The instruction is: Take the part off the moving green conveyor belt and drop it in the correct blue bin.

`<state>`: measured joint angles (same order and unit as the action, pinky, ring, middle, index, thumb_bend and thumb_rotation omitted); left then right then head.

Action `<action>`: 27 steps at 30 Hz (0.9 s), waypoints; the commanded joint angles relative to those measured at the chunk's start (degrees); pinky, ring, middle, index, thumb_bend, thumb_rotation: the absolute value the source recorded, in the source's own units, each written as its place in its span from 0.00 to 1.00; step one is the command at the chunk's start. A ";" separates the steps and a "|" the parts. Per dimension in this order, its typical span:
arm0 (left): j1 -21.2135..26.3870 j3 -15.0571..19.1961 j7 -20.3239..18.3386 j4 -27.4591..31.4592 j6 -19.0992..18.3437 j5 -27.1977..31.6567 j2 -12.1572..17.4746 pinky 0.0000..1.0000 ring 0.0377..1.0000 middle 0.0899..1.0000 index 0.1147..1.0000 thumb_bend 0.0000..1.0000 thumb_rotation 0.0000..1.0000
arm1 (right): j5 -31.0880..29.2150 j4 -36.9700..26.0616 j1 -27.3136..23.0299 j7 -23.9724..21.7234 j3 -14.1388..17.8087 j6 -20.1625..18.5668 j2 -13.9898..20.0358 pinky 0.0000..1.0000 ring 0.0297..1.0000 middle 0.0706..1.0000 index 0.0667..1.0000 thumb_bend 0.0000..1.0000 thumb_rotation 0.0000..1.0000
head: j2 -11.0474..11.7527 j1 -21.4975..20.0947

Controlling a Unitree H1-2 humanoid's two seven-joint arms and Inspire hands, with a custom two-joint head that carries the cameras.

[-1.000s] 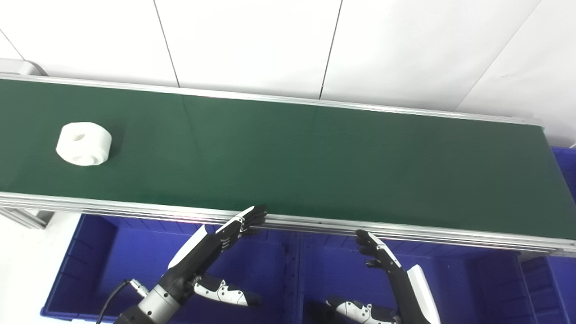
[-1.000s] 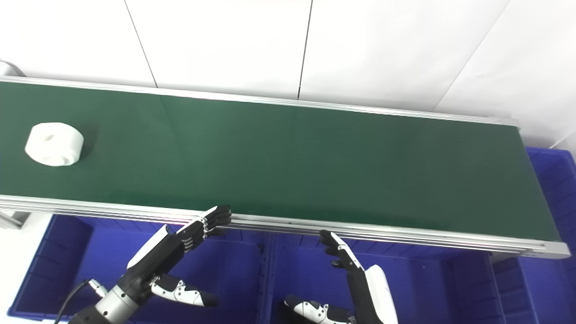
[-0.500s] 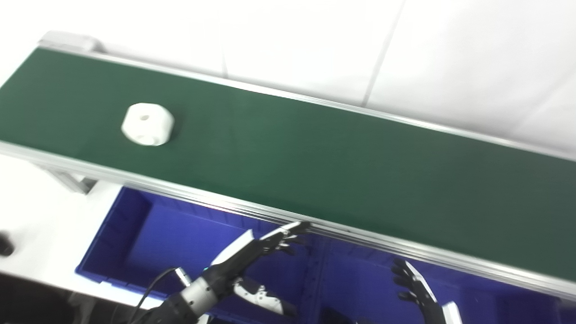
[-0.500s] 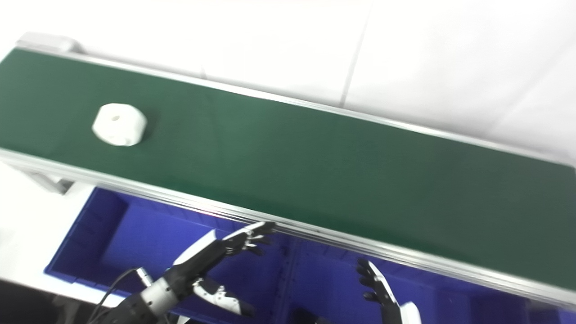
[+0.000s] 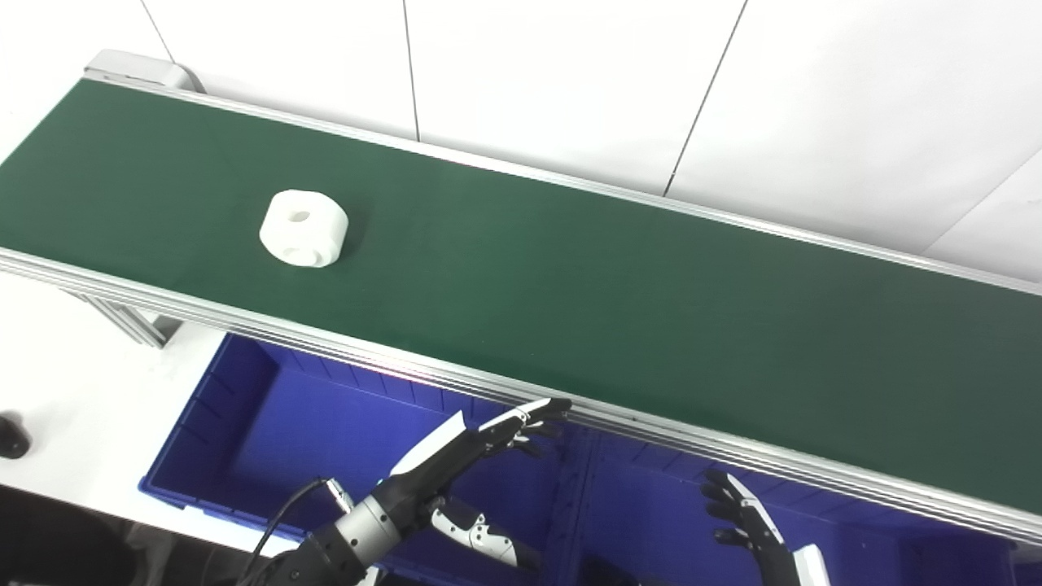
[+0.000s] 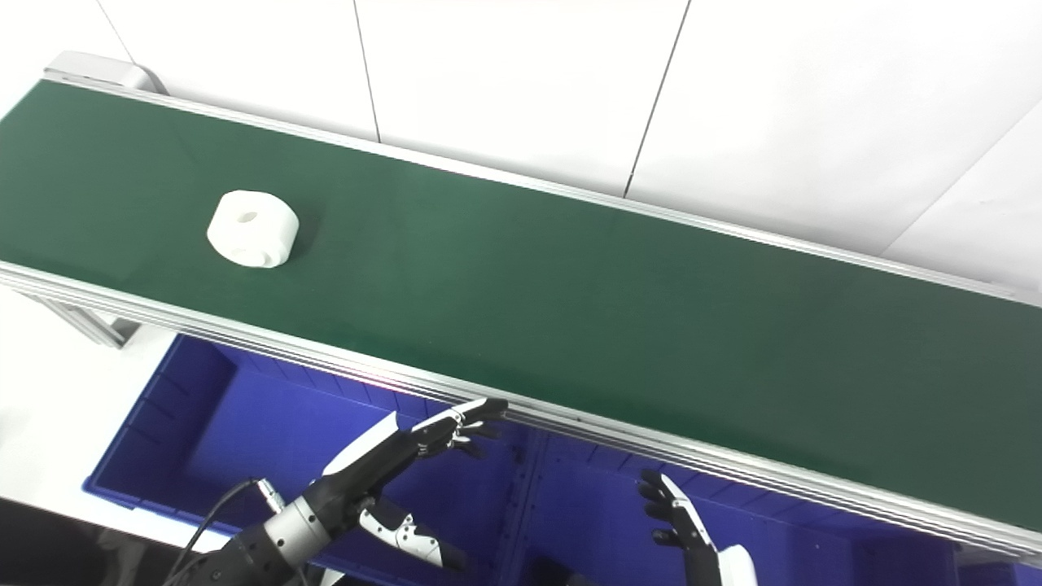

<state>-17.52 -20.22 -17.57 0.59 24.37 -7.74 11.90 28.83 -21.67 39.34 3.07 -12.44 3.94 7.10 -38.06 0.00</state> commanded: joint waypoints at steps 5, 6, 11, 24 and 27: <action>0.19 0.65 0.50 5.67 2.51 4.35 1.40 0.82 0.89 0.92 0.93 0.81 0.26 | 0.62 -0.45 -0.19 1.17 -0.55 2.78 -0.70 0.65 0.76 0.79 0.84 0.83 0.25 | 0.16 -0.56; 0.05 1.03 0.63 6.63 2.41 4.67 1.44 0.83 0.89 0.92 0.93 0.81 0.27 | 0.67 -0.38 -0.24 1.22 -0.63 2.80 -0.82 0.66 0.76 0.79 0.84 0.83 0.25 | 0.26 -0.67; 0.76 3.17 0.45 11.84 0.21 8.53 1.91 0.82 0.89 0.91 0.91 0.85 0.28 | 0.78 0.25 -0.69 1.72 -0.96 3.11 -1.56 0.64 0.75 0.79 0.84 0.84 0.23 | 0.01 -2.01; 12.37 10.39 -1.02 19.15 -6.80 10.77 6.33 0.89 0.93 0.95 0.95 0.74 0.29 | 1.93 0.40 -2.04 2.10 -2.26 2.21 -2.66 0.65 0.75 0.79 0.84 0.84 0.24 | -1.83 -6.35; 15.32 12.67 -0.48 18.35 -7.50 9.47 7.18 0.88 0.92 0.94 0.94 0.73 0.24 | 2.28 0.91 -2.27 2.55 -2.42 2.97 -2.69 0.67 0.76 0.80 0.84 0.83 0.25 | -1.68 -7.11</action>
<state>-4.10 -8.70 -18.79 18.34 16.89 2.39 18.07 30.75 -20.03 37.16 4.30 -14.65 3.94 4.72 -39.81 -6.86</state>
